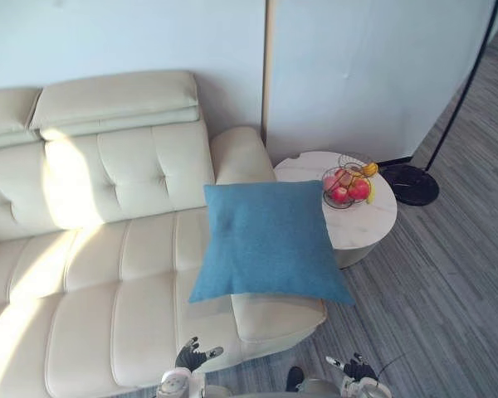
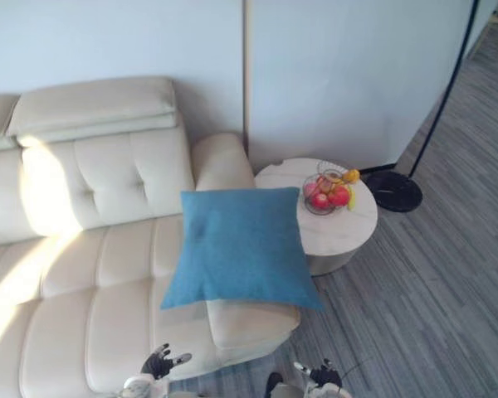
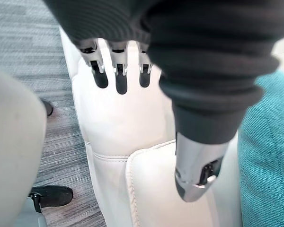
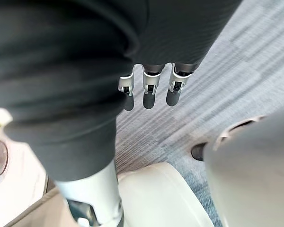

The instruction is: Pick up cushions and gather them together orderly.

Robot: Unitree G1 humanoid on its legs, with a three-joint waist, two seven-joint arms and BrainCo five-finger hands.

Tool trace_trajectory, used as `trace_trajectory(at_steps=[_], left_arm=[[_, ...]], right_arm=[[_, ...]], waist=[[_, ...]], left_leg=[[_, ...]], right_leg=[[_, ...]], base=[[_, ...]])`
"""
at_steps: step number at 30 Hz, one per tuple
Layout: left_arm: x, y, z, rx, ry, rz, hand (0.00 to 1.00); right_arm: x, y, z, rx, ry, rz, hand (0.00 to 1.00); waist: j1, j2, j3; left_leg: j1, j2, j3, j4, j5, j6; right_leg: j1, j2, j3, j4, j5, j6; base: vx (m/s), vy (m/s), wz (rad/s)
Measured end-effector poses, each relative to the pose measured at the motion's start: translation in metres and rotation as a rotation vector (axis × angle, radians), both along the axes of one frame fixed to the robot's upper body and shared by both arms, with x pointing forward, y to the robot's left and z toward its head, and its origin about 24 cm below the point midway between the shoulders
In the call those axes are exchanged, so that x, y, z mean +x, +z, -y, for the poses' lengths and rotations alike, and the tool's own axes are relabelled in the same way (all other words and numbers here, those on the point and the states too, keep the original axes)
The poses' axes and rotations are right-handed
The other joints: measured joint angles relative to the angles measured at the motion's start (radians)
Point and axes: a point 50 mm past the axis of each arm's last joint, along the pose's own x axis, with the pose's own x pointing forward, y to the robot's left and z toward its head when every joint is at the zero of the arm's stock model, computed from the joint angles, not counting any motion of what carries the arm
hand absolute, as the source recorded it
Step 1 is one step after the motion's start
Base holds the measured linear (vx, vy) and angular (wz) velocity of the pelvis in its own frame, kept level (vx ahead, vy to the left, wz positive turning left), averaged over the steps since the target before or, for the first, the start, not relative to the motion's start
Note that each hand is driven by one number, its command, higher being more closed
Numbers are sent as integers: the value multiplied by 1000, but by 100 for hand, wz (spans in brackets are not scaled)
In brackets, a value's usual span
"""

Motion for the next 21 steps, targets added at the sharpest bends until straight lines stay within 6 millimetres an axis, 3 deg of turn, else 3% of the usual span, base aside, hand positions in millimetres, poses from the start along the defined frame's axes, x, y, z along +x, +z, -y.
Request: trace_trajectory(at_steps=[6,9,11,13,14,16,18,21], left_arm=[[3,2,-5,17,19,11,0],[4,6,-26,42,107,30,0],[6,12,-47,67,197,68,0],[7,24,-76,110,304,132,0],[8,26,-81,117,318,142,0],[7,37,-102,162,368,188,0],[6,46,-116,196,417,230,0],[6,57,-124,215,464,284,0]], right_arm=[[1,2,8,-18,-44,5,0],[12,12,26,-76,-53,64,0],[22,26,50,-149,-79,134,0],[40,60,90,-303,-55,259,0],[44,67,97,-337,-46,283,0],[61,102,121,-461,-7,406,0],[74,126,127,-521,22,503,0],[83,141,124,-556,68,569,0]], waist=[[-1,-2,0],[-1,-2,0],[-3,-2,0],[-7,2,-3],[-8,3,-3],[-13,7,-8],[-14,-5,-14],[-13,-11,-23]], left_leg=[[-9,-12,4,-12,40,-16],[-11,-21,6,-12,59,-20],[-9,-26,9,-17,72,-18],[-7,-23,28,-50,87,-12],[-8,-23,31,-55,89,-10],[-6,-10,38,-91,88,-9],[-8,-5,60,-116,90,-4],[-9,-5,81,-116,89,-3]], right_leg=[[48,-3,-30,-88,37,-3],[69,-9,-37,-124,57,-3],[81,-14,-40,-131,61,-3],[83,-11,-42,-159,83,-4],[82,-9,-42,-165,88,-5],[82,6,-41,-202,116,-7],[82,16,-35,-242,146,-10],[84,17,-19,-264,163,-5]], base=[[48,-4,16],[2,16,8],[-38,11,9],[-70,14,6],[-68,11,5],[-112,10,1],[-119,10,-8],[-93,11,-19]])
